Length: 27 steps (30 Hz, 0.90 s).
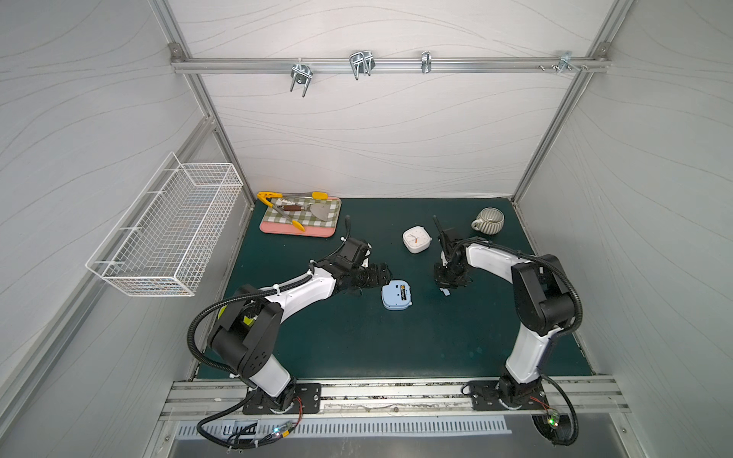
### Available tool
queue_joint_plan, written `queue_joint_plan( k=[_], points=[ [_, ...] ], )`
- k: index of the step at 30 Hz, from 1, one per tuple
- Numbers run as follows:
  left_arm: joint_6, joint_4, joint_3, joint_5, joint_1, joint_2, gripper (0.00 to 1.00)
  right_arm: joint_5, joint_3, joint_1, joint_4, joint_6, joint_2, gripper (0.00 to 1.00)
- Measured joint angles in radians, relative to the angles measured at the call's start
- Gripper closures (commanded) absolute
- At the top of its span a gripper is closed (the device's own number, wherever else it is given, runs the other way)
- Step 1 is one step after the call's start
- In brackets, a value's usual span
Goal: Insert the battery into the alarm
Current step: Pick up the cover from the center of the board.
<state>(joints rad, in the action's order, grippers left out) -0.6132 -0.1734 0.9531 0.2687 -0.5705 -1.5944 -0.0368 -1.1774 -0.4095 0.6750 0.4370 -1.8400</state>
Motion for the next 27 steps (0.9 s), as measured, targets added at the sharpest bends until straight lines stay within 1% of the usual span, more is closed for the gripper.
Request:
queue_joint_plan(
  k=[5,15,22,27],
  points=[
    [0.000,0.000,0.000,0.000,0.000,-0.003,0.02,-0.001,-0.013,-0.008,0.008,-0.002,-0.006,0.90],
    [0.000,0.002,0.000,0.001,0.000,-0.011,0.02,-0.002,-0.015,-0.009,0.015,-0.008,-0.006,0.94],
    [0.000,0.030,-0.001,0.009,0.000,-0.012,0.02,-0.008,-0.016,-0.009,0.016,-0.007,-0.005,0.95],
    [-0.011,0.095,-0.029,0.019,-0.001,-0.012,0.02,-0.028,-0.016,-0.009,0.014,0.001,0.018,0.94]
  ],
)
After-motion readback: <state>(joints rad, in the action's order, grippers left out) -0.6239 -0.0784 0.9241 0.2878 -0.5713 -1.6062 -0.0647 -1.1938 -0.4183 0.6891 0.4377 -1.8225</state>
